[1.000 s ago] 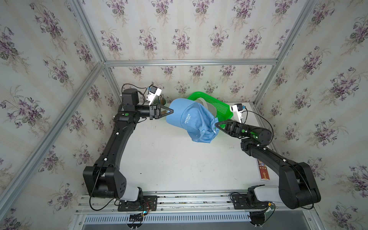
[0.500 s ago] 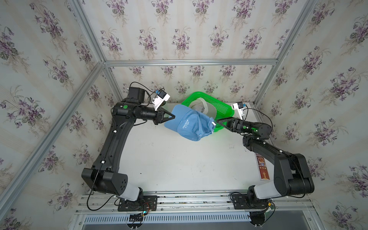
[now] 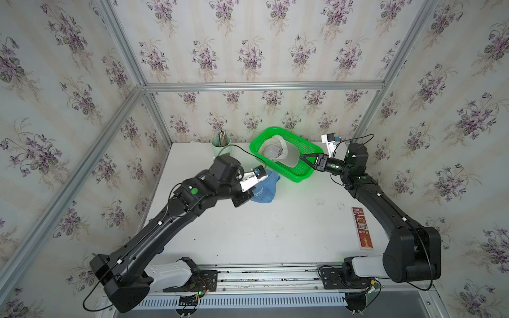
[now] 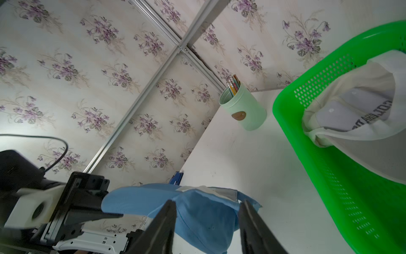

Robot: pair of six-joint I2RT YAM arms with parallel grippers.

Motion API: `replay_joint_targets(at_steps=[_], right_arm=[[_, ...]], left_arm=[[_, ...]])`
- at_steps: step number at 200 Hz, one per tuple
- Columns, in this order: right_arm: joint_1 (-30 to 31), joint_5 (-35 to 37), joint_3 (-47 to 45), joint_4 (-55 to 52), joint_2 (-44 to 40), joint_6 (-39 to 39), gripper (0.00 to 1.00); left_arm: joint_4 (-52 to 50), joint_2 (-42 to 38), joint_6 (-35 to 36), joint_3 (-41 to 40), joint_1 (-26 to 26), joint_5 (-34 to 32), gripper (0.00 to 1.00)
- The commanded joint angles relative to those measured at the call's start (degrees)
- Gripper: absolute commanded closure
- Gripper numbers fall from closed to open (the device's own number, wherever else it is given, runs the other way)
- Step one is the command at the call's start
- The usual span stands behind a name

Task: Turn the baseball cap inside out
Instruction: Turn over the baseball cap.

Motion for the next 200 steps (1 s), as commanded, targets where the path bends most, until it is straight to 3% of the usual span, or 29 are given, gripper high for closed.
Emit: replay_joint_targets(at_steps=[1, 17, 35, 56, 81, 105, 127, 139, 157, 200], right_arm=[[1.9, 7.8, 2.0, -11.0, 0.2, -6.2, 0.48], [3.4, 12.2, 4.4, -16.2, 0.3, -8.2, 0.47], [4.9, 14.7, 6.1, -19.3, 0.8, -8.9, 0.46], [7.3, 14.9, 7.4, -21.4, 2.5, -10.2, 0.45], [11.1, 19.9, 11.6, -27.9, 4.3, -14.9, 0.45], [13.4, 20.3, 13.6, -30.4, 5.0, -16.9, 0.46], [15.3, 21.7, 14.3, -33.1, 6.3, -18.8, 0.47], [16.7, 23.5, 14.6, -35.2, 7.3, -20.2, 0.48], [18.4, 26.5, 13.8, -37.1, 8.3, -21.9, 0.49], [18.9, 26.7, 12.1, -33.8, 9.0, -20.4, 0.53]], left_arm=[[12.0, 0.5, 6.8, -4.4, -7.5, -26.0, 0.96], [20.5, 1.1, 12.2, -9.8, -12.9, -36.1, 0.98], [33.5, 1.4, 21.2, -16.7, -17.5, -42.9, 0.99], [46.0, 3.2, 30.6, -22.5, -21.7, -46.9, 1.0], [66.4, 8.2, 46.9, -30.1, -26.8, -52.2, 1.0], [96.2, 19.6, 65.5, -37.1, -29.4, -56.0, 1.0], [124.3, 34.2, 82.0, -38.2, -30.3, -57.8, 1.0], [124.4, 37.7, 80.4, -36.7, -30.3, -60.3, 1.0], [124.3, 36.2, 75.9, -36.1, -31.2, -61.4, 1.0], [123.6, 32.1, 77.7, -37.4, -33.5, -61.8, 1.0]])
